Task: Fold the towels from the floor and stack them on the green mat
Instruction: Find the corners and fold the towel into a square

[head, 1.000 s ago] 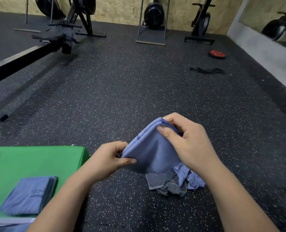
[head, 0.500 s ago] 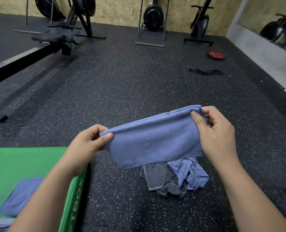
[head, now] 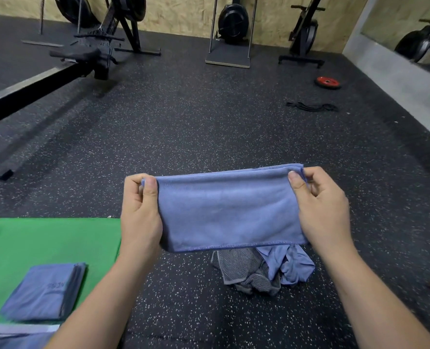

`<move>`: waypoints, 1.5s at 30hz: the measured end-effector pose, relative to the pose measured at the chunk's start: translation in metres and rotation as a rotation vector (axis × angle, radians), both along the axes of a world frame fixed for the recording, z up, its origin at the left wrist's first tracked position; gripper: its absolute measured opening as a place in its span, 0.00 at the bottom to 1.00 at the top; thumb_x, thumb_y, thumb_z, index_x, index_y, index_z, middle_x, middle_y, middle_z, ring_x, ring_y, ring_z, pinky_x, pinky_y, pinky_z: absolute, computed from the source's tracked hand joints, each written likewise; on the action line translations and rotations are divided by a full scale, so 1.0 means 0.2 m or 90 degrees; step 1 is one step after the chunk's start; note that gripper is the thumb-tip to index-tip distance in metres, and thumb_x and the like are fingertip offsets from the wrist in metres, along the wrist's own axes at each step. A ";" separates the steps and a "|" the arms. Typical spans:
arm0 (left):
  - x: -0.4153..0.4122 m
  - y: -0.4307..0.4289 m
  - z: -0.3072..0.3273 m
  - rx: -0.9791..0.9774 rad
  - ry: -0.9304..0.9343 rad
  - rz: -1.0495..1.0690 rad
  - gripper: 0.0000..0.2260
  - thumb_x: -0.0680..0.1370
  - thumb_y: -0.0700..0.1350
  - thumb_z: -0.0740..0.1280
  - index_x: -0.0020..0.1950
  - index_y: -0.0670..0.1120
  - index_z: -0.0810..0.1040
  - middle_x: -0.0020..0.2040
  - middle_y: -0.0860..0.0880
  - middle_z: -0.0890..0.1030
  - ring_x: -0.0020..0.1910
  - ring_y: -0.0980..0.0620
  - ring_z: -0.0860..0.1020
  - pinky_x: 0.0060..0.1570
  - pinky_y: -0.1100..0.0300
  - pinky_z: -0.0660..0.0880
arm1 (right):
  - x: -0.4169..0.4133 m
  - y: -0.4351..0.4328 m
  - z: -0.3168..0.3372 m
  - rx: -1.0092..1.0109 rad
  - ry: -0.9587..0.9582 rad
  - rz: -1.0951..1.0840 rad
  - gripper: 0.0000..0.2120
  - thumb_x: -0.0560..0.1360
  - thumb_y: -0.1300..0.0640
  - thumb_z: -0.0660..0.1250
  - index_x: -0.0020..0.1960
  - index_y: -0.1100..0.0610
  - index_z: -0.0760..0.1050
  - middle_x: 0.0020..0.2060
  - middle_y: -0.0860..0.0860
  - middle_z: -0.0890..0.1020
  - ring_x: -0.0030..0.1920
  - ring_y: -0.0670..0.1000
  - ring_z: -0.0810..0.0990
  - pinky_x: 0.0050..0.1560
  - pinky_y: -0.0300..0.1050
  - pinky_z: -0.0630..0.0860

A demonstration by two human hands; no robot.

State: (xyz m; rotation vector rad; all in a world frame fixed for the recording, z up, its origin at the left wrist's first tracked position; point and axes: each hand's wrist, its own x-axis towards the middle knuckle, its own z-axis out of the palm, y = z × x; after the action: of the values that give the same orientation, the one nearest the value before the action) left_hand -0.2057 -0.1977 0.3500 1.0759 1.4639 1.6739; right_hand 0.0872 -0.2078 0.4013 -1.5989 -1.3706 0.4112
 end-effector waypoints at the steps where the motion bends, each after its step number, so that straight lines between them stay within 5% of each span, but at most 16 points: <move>1: -0.01 0.00 0.00 0.001 0.036 0.006 0.09 0.89 0.53 0.61 0.54 0.50 0.73 0.42 0.61 0.72 0.40 0.61 0.69 0.42 0.65 0.68 | 0.00 0.00 0.00 0.001 0.003 0.004 0.13 0.85 0.44 0.68 0.47 0.51 0.77 0.35 0.59 0.74 0.33 0.47 0.66 0.33 0.41 0.63; 8: -0.08 0.00 0.01 -0.002 0.158 0.038 0.07 0.87 0.53 0.65 0.54 0.51 0.75 0.44 0.57 0.78 0.43 0.59 0.74 0.48 0.58 0.72 | -0.01 0.01 0.02 0.018 0.024 0.007 0.11 0.85 0.47 0.68 0.46 0.51 0.77 0.34 0.60 0.73 0.32 0.47 0.65 0.33 0.42 0.62; 11: -0.07 0.01 -0.03 -0.045 0.109 0.041 0.09 0.85 0.55 0.69 0.51 0.51 0.78 0.43 0.58 0.81 0.42 0.58 0.76 0.50 0.52 0.74 | -0.03 -0.01 0.02 0.017 0.029 -0.008 0.11 0.85 0.46 0.68 0.46 0.50 0.77 0.28 0.48 0.68 0.30 0.45 0.64 0.31 0.39 0.62; 16: 0.00 -0.01 -0.03 -0.072 0.023 0.006 0.10 0.83 0.54 0.72 0.48 0.49 0.82 0.41 0.56 0.82 0.39 0.58 0.74 0.45 0.55 0.73 | -0.11 -0.05 -0.01 -0.018 0.011 -0.004 0.10 0.83 0.48 0.70 0.45 0.50 0.77 0.31 0.49 0.75 0.30 0.46 0.70 0.32 0.39 0.66; 27: 0.23 -0.16 0.02 -0.130 0.107 -0.138 0.03 0.82 0.50 0.73 0.50 0.54 0.86 0.45 0.57 0.88 0.47 0.54 0.85 0.52 0.55 0.79 | -0.39 -0.15 -0.09 -0.093 -0.042 0.119 0.07 0.82 0.48 0.71 0.50 0.48 0.75 0.34 0.49 0.79 0.35 0.50 0.76 0.41 0.49 0.75; 36: 0.26 -0.22 0.04 -0.123 0.132 -0.155 0.04 0.84 0.50 0.71 0.50 0.54 0.86 0.46 0.58 0.88 0.45 0.56 0.85 0.48 0.58 0.79 | -0.49 -0.18 -0.18 -0.104 -0.112 0.183 0.07 0.83 0.44 0.67 0.54 0.46 0.72 0.29 0.42 0.73 0.35 0.47 0.73 0.40 0.51 0.72; 41: 0.26 -0.23 0.06 -0.119 0.137 -0.163 0.05 0.84 0.49 0.71 0.52 0.56 0.86 0.46 0.60 0.88 0.46 0.58 0.86 0.50 0.58 0.80 | -0.51 -0.18 -0.19 -0.125 -0.052 0.223 0.05 0.84 0.45 0.64 0.56 0.45 0.75 0.33 0.41 0.79 0.36 0.46 0.76 0.42 0.55 0.76; 45: 0.25 -0.22 0.06 -0.121 0.141 -0.193 0.05 0.82 0.50 0.74 0.56 0.57 0.85 0.48 0.58 0.88 0.46 0.54 0.86 0.53 0.49 0.83 | -0.51 -0.19 -0.18 -0.157 0.049 0.253 0.11 0.83 0.46 0.58 0.60 0.43 0.78 0.37 0.43 0.82 0.39 0.48 0.81 0.48 0.59 0.80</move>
State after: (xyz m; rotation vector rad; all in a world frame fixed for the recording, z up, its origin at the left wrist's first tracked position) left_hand -0.1561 -0.2411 0.3615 1.3332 1.4753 1.2119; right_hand -0.0152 -0.2464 0.3662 -1.4802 -1.6284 0.8996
